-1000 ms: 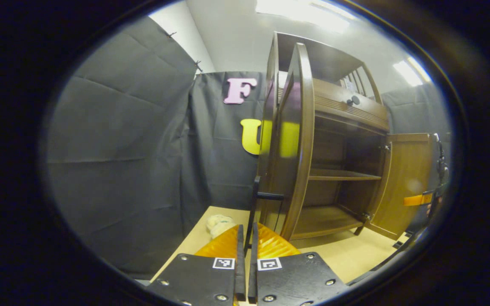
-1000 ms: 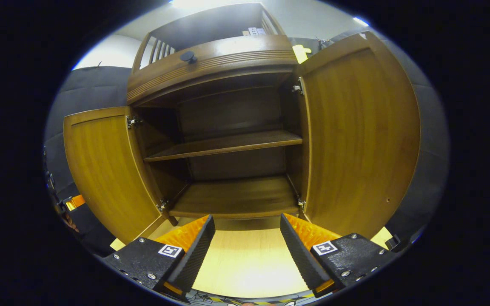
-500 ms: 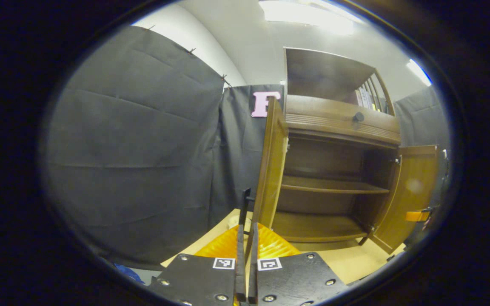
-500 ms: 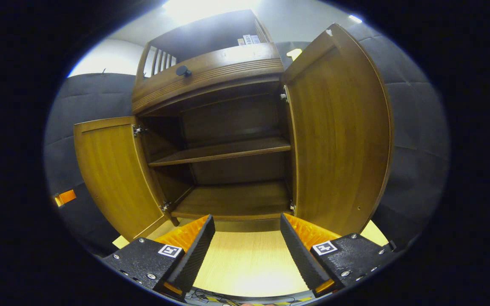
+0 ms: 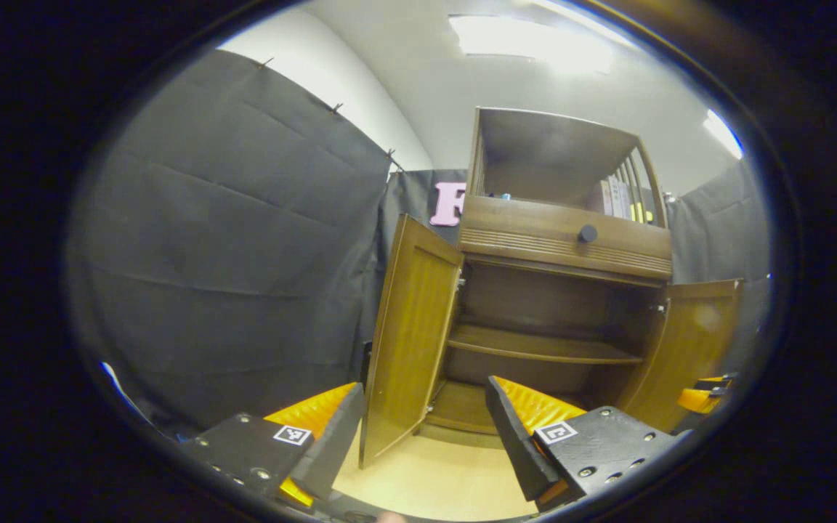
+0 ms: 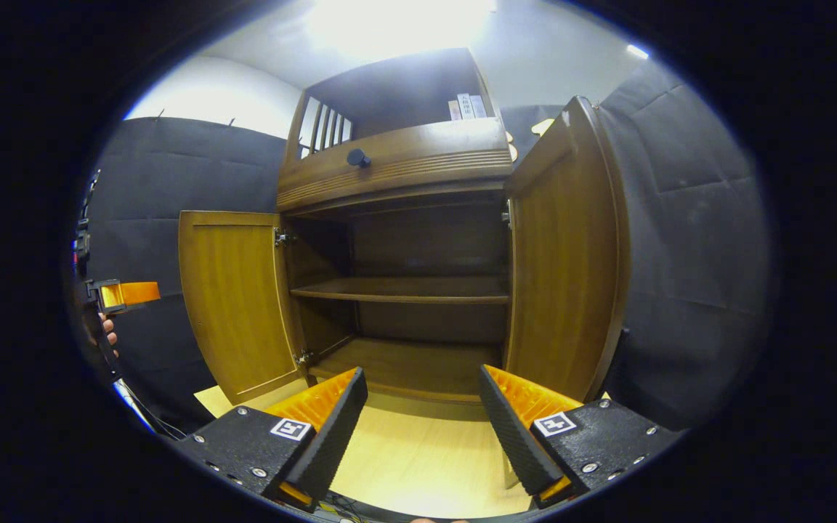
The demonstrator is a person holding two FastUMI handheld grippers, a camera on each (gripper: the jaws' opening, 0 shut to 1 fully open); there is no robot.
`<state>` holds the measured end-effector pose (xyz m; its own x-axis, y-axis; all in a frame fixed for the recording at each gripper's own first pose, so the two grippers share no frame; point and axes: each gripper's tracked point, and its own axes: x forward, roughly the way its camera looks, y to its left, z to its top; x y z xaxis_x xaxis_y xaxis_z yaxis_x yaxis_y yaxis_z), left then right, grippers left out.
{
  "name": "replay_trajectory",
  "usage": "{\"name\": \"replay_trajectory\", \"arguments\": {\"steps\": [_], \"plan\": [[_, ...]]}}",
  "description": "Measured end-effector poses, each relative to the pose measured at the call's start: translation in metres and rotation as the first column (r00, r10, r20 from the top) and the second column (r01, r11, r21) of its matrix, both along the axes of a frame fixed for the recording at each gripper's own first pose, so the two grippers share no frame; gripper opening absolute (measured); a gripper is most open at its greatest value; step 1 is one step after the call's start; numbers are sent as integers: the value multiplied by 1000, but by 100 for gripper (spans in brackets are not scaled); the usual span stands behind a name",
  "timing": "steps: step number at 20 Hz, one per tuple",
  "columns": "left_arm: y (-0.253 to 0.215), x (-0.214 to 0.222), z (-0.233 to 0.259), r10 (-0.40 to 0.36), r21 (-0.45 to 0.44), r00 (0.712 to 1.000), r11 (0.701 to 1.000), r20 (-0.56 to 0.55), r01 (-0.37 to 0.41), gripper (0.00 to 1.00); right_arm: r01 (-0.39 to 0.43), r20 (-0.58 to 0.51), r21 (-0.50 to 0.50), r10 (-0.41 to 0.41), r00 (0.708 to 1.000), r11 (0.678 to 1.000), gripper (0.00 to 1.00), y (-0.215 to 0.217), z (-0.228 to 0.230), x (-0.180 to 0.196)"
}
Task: Open the right door of the double-door shoe cabinet with the right hand, and open the left door with the left hand.
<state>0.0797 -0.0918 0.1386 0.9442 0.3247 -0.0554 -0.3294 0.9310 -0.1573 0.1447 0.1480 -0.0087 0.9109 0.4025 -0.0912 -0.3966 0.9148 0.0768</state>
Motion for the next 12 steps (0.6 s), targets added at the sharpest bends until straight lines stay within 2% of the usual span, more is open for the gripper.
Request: {"name": "replay_trajectory", "arguments": {"steps": [2, 3, 4, 6, 7, 8, 10, 11, 12], "plan": [[-17, 0, 7, 26, 42, 1000, 999, 6, -26, 100, 5, -1, 1, -5, 1000, 1000, 92, -16, 0, -2], [-31, 5, 9, 2, 49, 1000, 999, 6, -3, 95, 18, -7, 3, -18, 1000, 1000, 92, -24, -1, -3], [-43, 12, 8, -22, 51, 1000, 998, 7, 22, 100, 34, -15, 8, -34, 999, 999, 92, -32, -2, -3], [-58, 25, 7, -42, 46, 999, 998, 11, 41, 100, 69, -35, 19, -68, 997, 997, 91, -45, -7, -5], [-63, 29, 8, -48, 37, 999, 998, 18, 47, 100, 86, -45, 26, -85, 995, 996, 95, -50, -9, -4], [-70, 34, 9, -58, 29, 998, 998, 31, 57, 100, 101, -56, 34, -99, 994, 994, 91, -53, -10, -5], [-86, 44, 9, -104, 20, 994, 994, 45, 103, 100, 117, -78, 48, -113, 990, 992, 92, -52, -13, -6], [-92, 48, 9, -128, 21, 991, 992, 41, 128, 95, 126, -81, 52, -121, 989, 991, 92, -50, -13, -6], [-97, 53, 6, -155, 22, 987, 988, 36, 154, 95, 136, -78, 54, -132, 988, 989, 92, -48, -11, -6]]}}
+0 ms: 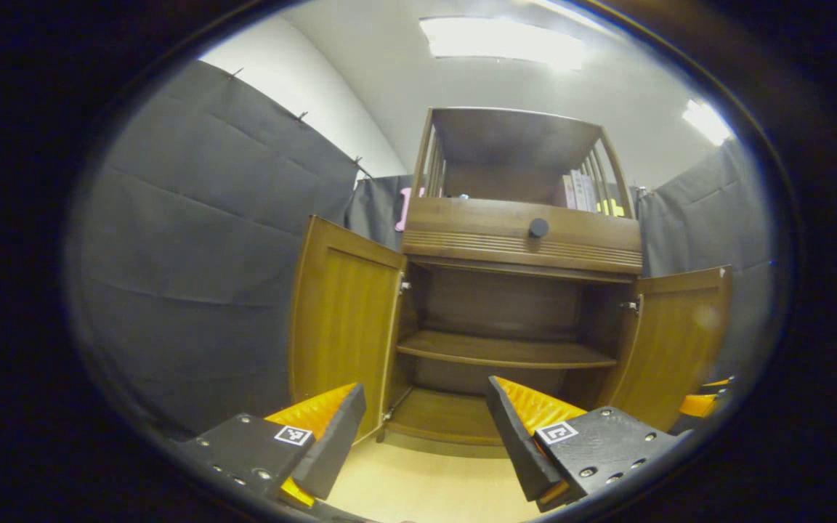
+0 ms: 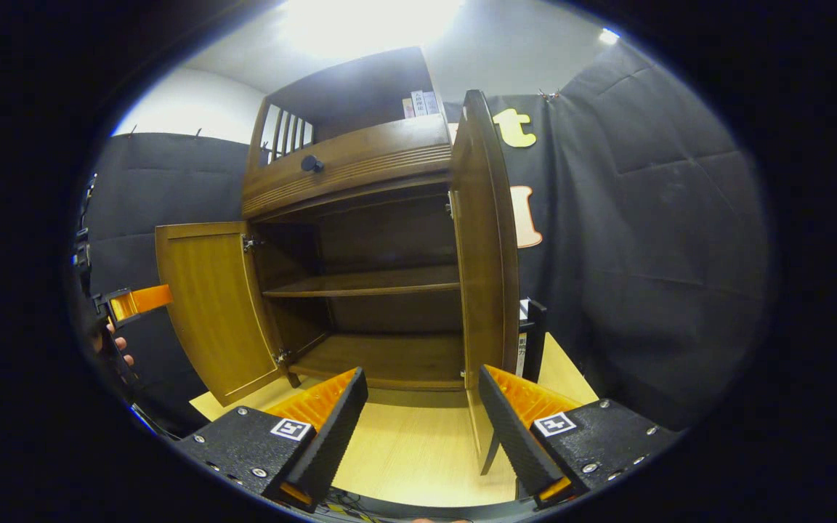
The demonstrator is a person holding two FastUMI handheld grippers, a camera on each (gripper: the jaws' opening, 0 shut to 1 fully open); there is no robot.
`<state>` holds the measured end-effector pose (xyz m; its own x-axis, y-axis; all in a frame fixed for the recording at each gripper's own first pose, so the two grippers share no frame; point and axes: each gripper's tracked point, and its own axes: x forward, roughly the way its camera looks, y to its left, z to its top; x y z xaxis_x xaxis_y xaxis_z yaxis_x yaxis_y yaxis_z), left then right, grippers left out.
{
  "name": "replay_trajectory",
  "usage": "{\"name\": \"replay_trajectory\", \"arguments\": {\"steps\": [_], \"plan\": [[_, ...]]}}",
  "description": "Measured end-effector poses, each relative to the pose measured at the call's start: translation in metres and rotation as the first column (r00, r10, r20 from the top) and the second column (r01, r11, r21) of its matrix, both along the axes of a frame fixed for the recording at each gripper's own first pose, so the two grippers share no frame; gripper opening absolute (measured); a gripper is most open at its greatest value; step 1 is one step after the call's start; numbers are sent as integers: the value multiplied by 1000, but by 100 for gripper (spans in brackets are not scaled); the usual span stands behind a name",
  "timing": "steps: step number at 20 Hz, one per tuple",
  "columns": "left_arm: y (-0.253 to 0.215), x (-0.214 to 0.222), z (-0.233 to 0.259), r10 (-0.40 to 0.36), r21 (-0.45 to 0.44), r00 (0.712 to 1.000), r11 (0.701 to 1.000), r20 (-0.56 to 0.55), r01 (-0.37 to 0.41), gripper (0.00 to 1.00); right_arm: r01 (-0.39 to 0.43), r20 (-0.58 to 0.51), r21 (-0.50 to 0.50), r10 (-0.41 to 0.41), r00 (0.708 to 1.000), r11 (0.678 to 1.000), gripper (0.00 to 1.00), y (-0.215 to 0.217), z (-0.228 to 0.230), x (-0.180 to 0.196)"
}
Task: Open the right door of the double-door shoe cabinet with the right hand, and open the left door with the left hand.
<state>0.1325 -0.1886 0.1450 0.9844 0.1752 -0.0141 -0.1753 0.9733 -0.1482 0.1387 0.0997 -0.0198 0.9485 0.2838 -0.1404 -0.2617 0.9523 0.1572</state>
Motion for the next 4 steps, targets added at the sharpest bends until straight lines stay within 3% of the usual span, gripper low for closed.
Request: {"name": "replay_trajectory", "arguments": {"steps": [1, 4], "plan": [[-7, 5, -4, -39, -7, 999, 999, -9, 39, 95, 10, 5, 0, -10, 1000, 1000, 95, 4, 2, 0], [-21, 15, -7, -151, -59, 989, 987, 2, 150, 100, 29, 3, -2, -29, 1000, 1000, 92, 16, 7, -2]]}}
